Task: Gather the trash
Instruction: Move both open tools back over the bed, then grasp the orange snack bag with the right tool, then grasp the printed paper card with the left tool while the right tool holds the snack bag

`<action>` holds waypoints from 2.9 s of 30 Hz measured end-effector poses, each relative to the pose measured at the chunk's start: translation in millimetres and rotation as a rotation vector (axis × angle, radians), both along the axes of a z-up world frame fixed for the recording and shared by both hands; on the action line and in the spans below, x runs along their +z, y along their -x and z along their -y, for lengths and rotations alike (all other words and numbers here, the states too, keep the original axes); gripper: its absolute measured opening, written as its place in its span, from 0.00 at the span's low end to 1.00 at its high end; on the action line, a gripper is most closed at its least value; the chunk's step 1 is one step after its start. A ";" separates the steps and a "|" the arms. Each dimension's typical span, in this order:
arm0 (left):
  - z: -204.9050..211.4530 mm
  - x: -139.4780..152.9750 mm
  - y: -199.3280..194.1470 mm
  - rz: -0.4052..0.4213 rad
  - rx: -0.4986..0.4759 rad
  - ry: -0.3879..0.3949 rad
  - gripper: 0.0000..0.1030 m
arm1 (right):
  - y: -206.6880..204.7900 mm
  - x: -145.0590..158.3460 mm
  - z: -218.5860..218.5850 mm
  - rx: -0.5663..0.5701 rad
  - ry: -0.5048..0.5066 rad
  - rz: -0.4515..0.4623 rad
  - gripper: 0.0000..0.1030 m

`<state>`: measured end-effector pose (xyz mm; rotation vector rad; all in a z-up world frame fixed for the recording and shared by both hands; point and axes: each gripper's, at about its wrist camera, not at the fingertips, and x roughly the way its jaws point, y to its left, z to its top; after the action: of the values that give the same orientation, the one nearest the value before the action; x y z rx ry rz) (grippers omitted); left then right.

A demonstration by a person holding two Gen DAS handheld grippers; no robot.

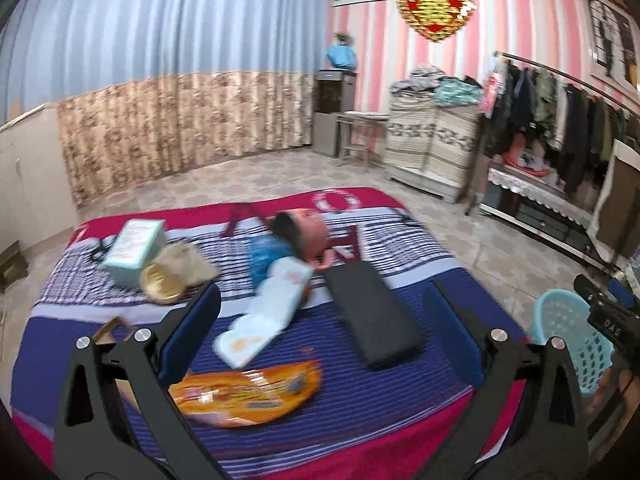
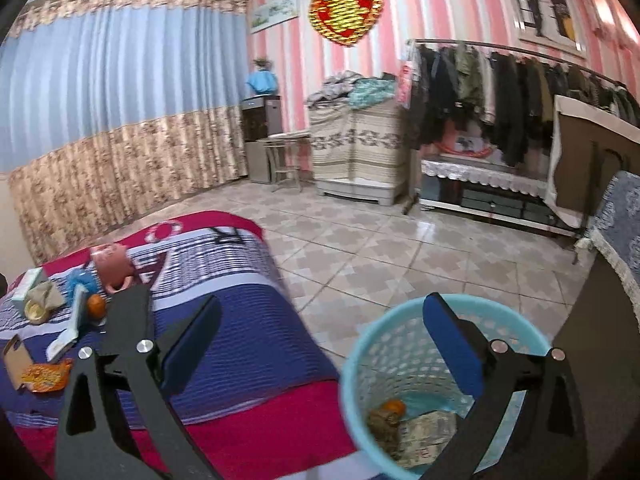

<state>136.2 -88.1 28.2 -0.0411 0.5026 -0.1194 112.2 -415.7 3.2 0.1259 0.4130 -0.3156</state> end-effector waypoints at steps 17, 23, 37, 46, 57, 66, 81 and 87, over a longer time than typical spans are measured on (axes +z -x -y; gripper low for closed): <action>-137.8 -60.5 15.3 -0.140 0.205 -0.034 0.95 | -25.5 -11.8 -134.6 0.277 0.092 -0.057 0.95; -141.6 -85.1 5.8 -0.198 0.188 -0.033 0.95 | -36.9 -21.8 -167.8 0.362 0.095 -0.106 0.95; -171.0 -90.5 -1.1 -0.196 0.240 -0.014 0.95 | -82.3 -91.7 -258.9 0.588 0.065 -0.355 0.83; -164.8 -91.3 -9.2 -0.213 0.234 -0.021 0.95 | -74.5 -74.3 -242.9 0.673 0.013 -0.300 0.16; -89.6 -71.7 -43.2 -0.189 0.067 -0.068 0.95 | -61.3 -35.1 -119.9 0.442 -0.060 -0.177 0.12; -29.7 -99.4 -103.6 -0.326 -0.079 -0.102 0.94 | -57.8 -32.3 -46.0 0.300 -0.177 -0.128 0.12; -15.9 -121.2 -175.5 -0.450 -0.105 -0.144 0.84 | -64.2 -46.0 -25.5 0.262 -0.176 -0.172 0.12; -10.8 -114.4 -160.2 -0.404 -0.182 -0.158 0.54 | -59.0 -44.4 -17.9 0.253 -0.193 -0.152 0.12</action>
<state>296.4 -77.4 -86.2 0.1377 0.9180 -0.2515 171.3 -397.8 -41.2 0.2370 0.6041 -0.0354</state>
